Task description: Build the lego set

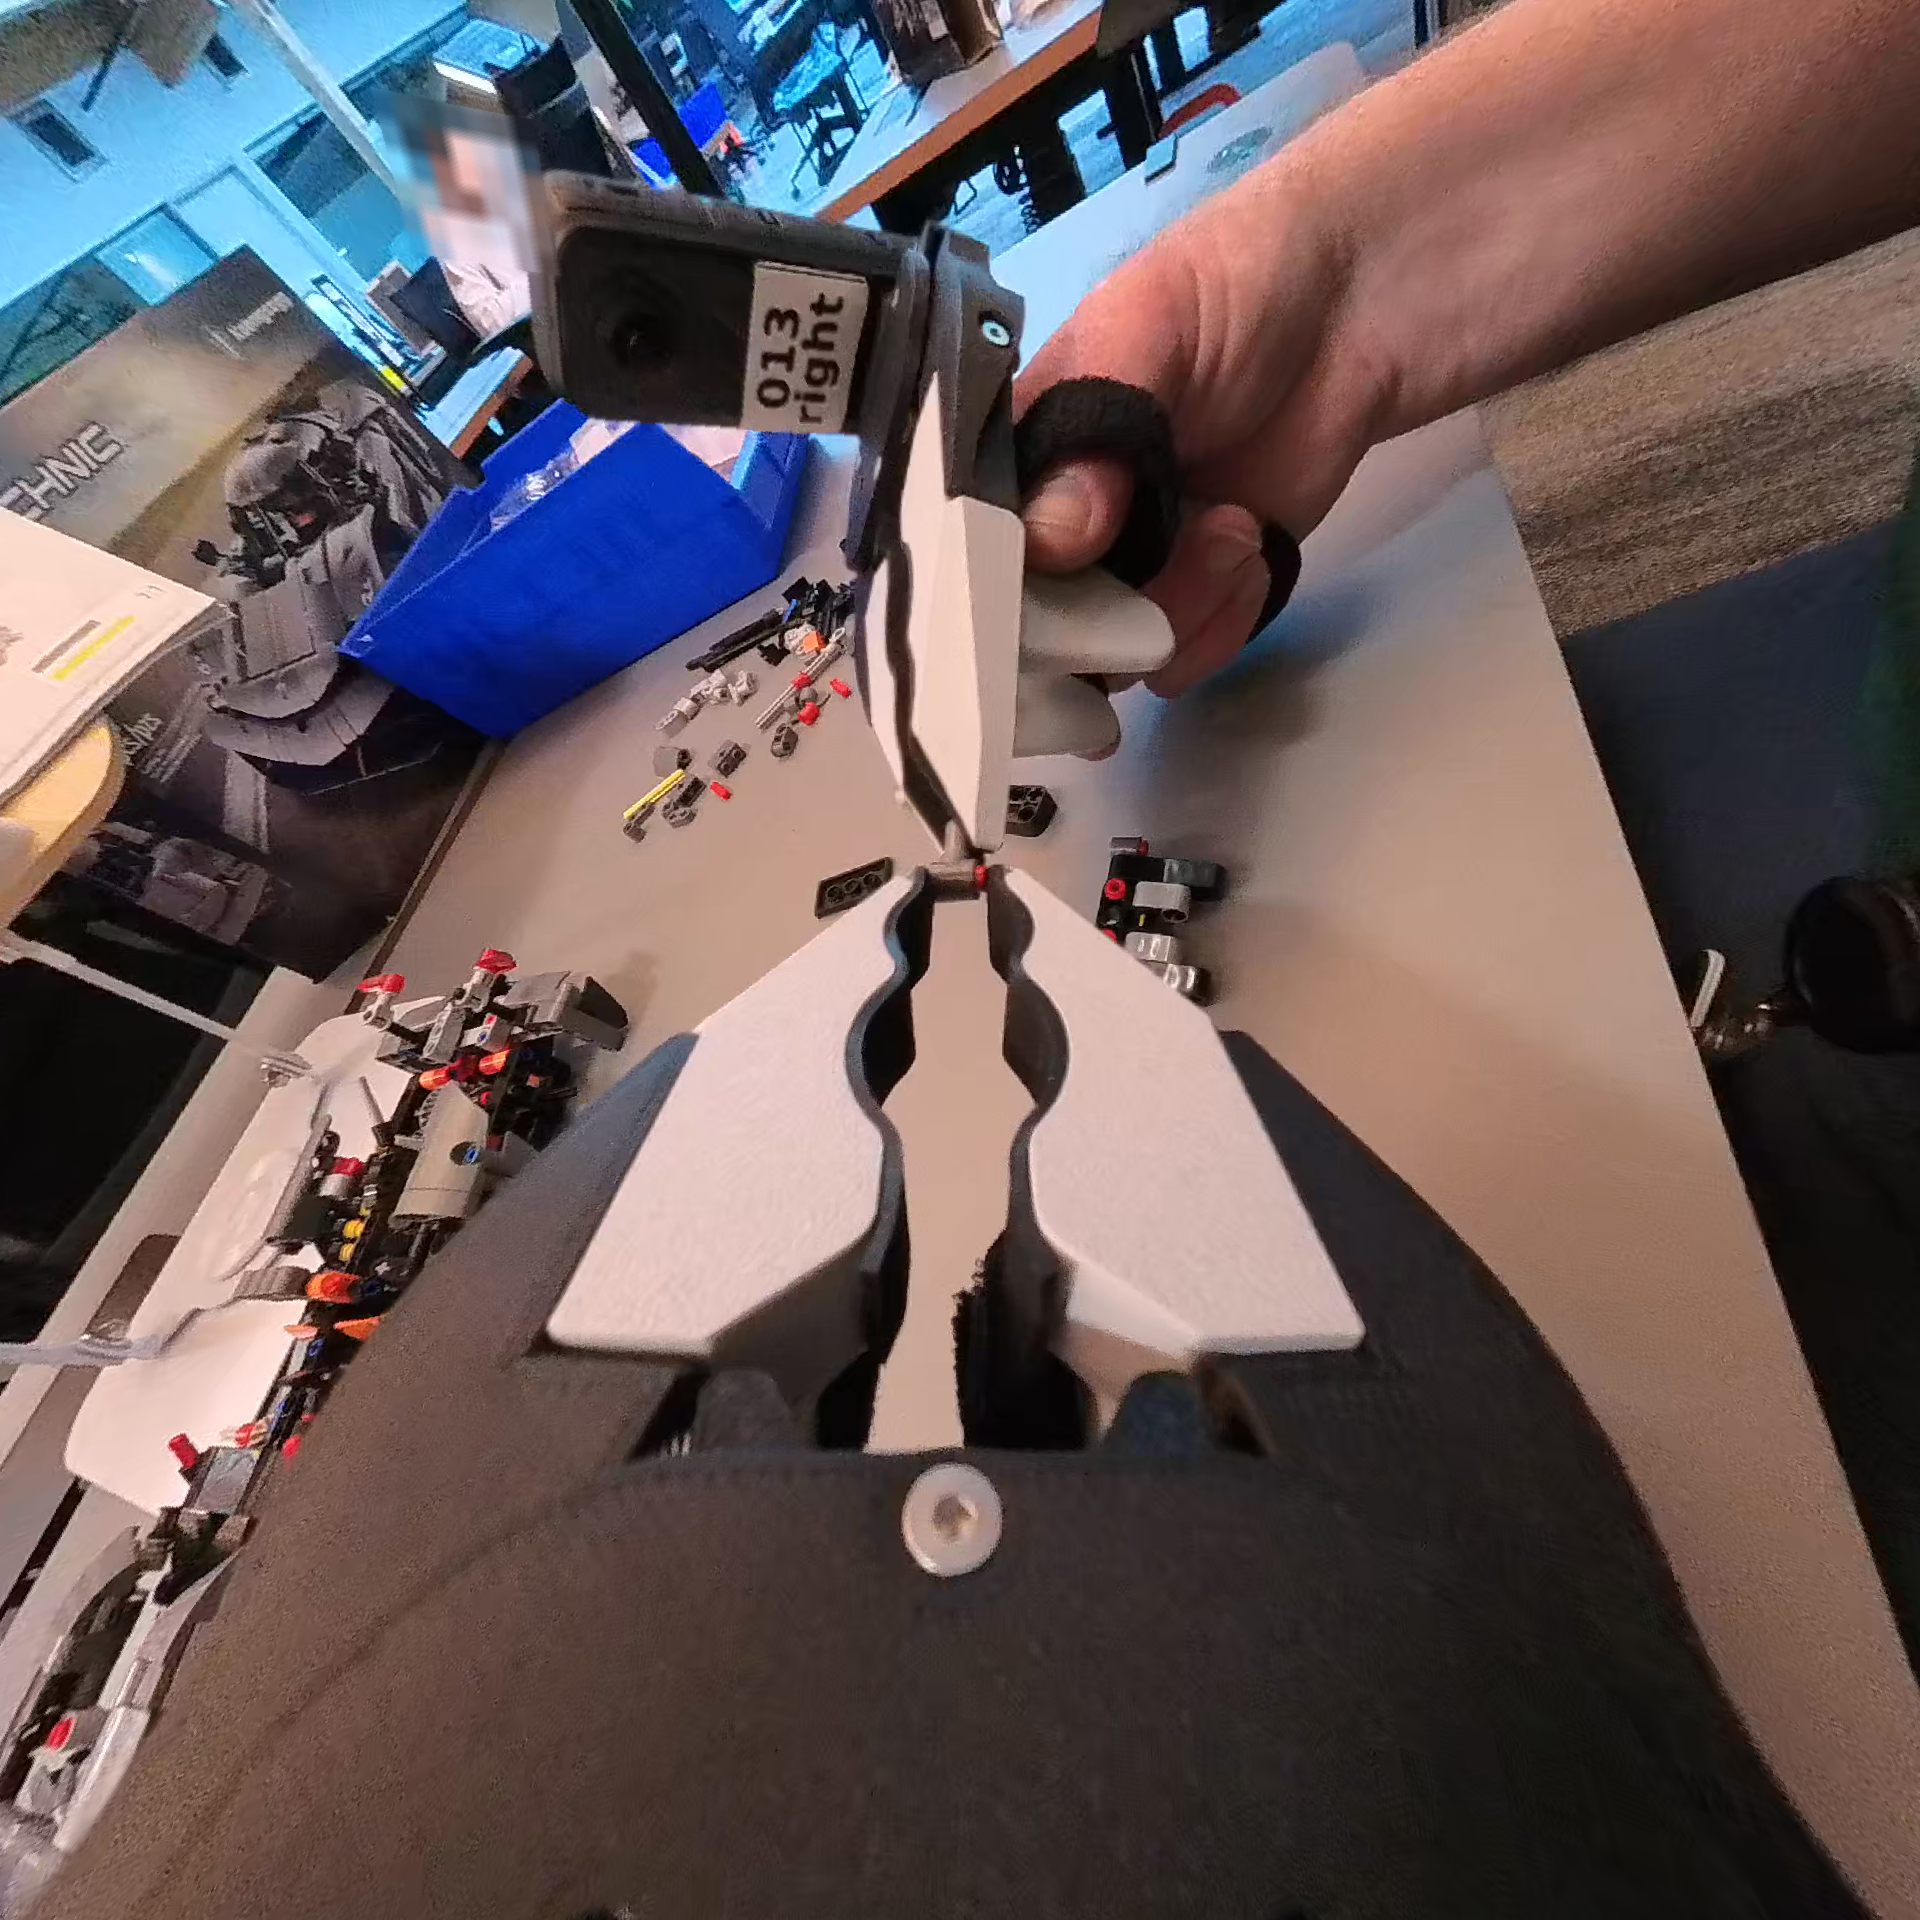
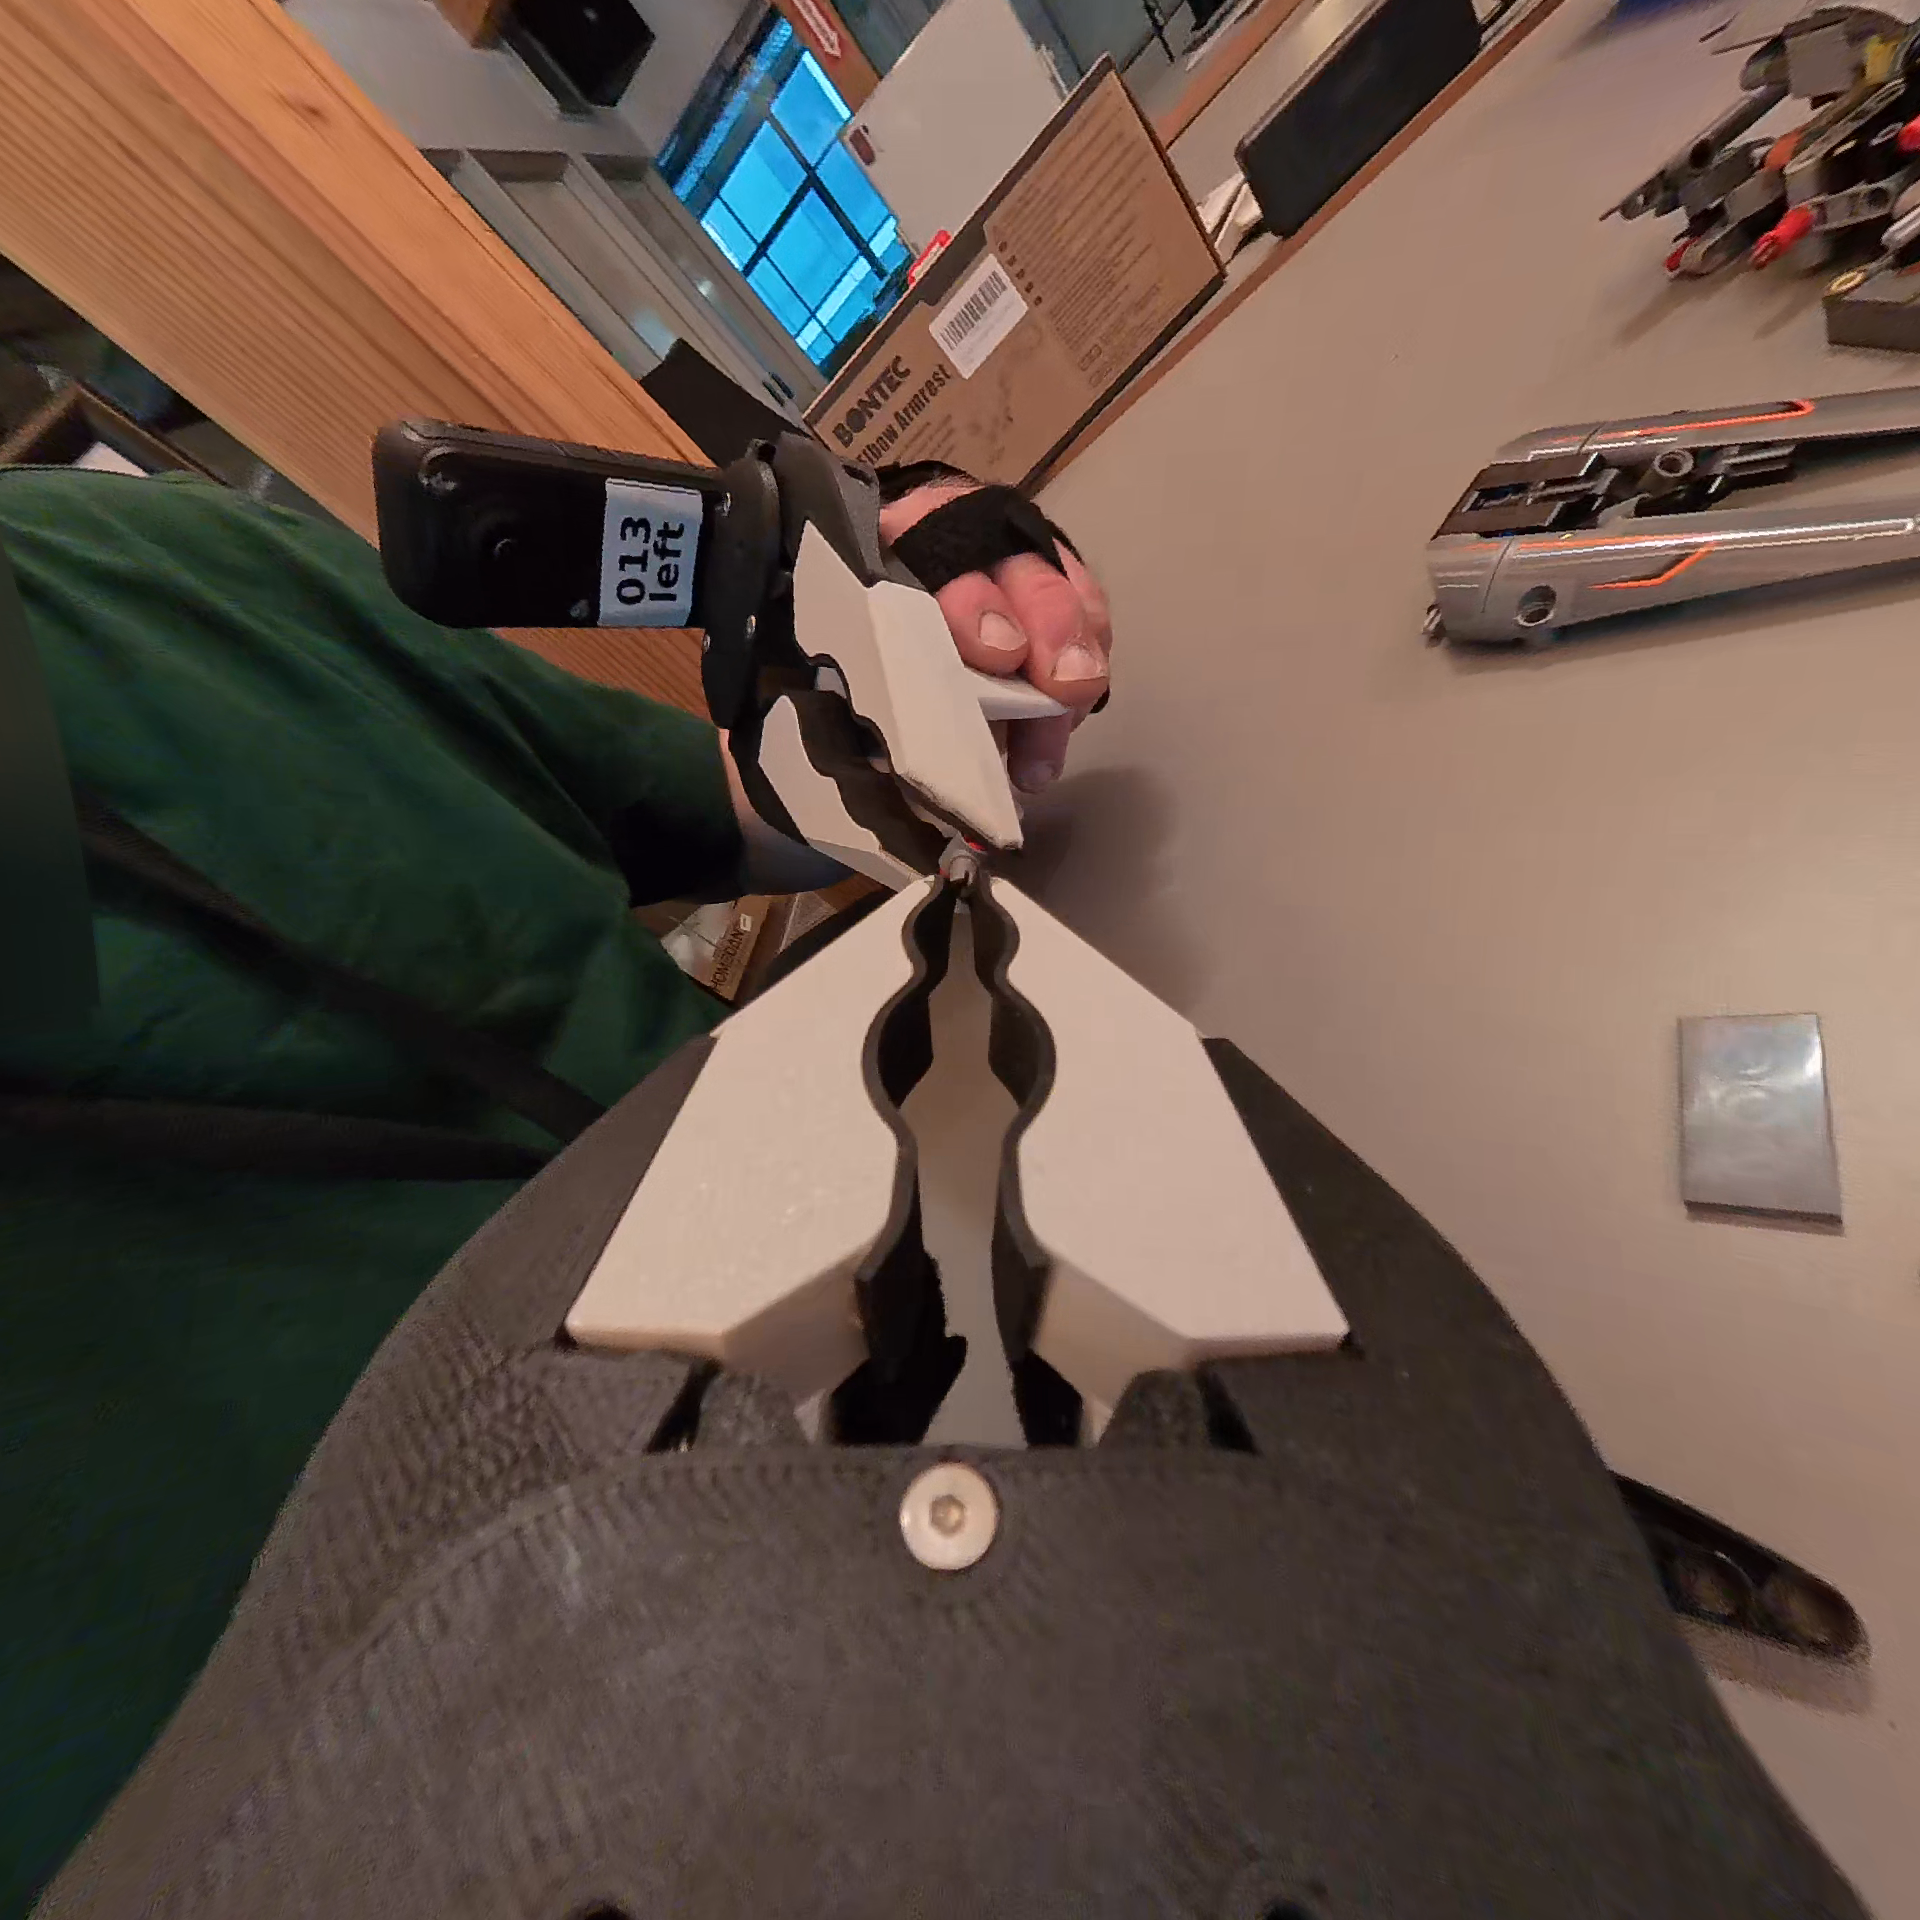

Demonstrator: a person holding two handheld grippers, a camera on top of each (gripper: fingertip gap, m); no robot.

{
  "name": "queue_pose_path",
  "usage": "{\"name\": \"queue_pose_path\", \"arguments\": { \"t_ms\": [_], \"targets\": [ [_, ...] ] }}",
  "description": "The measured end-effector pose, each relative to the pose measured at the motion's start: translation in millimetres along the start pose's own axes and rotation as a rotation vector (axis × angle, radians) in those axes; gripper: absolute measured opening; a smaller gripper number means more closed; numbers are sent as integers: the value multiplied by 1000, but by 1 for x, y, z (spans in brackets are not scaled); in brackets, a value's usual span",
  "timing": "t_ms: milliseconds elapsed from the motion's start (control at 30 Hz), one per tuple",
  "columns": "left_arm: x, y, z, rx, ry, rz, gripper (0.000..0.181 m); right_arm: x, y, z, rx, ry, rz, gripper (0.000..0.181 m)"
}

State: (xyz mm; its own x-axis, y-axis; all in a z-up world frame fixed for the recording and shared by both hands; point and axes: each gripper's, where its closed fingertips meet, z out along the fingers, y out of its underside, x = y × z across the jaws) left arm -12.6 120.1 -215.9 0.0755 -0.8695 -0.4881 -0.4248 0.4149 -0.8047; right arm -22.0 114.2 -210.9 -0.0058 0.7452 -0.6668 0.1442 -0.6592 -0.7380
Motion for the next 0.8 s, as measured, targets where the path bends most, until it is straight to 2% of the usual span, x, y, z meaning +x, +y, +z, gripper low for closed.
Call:
{"name": "queue_pose_path", "arguments": {
  "t_ms": [133,200,333,467,567,800],
  "targets": [
    [2,5,0,-19,30,-24,8,4,2,0,-19,36,-16,3],
    [1,12,-3,-45,42,-21,8,8,4,-4,-53,114,-58,16],
    [12,35,-3,-141,125,-50,8,31,33,-18,-316,428,-305,26],
    [23,48,3,-192,175,-63,8,51,61,-22,-543,615,-426,33],
    [27,53,9,-219,202,-84,8,58,67,-18,-543,638,-464,22],
    [31,63,19,-293,245,-65,8,58,67,-17,-497,594,-445,21]
  ]
}}
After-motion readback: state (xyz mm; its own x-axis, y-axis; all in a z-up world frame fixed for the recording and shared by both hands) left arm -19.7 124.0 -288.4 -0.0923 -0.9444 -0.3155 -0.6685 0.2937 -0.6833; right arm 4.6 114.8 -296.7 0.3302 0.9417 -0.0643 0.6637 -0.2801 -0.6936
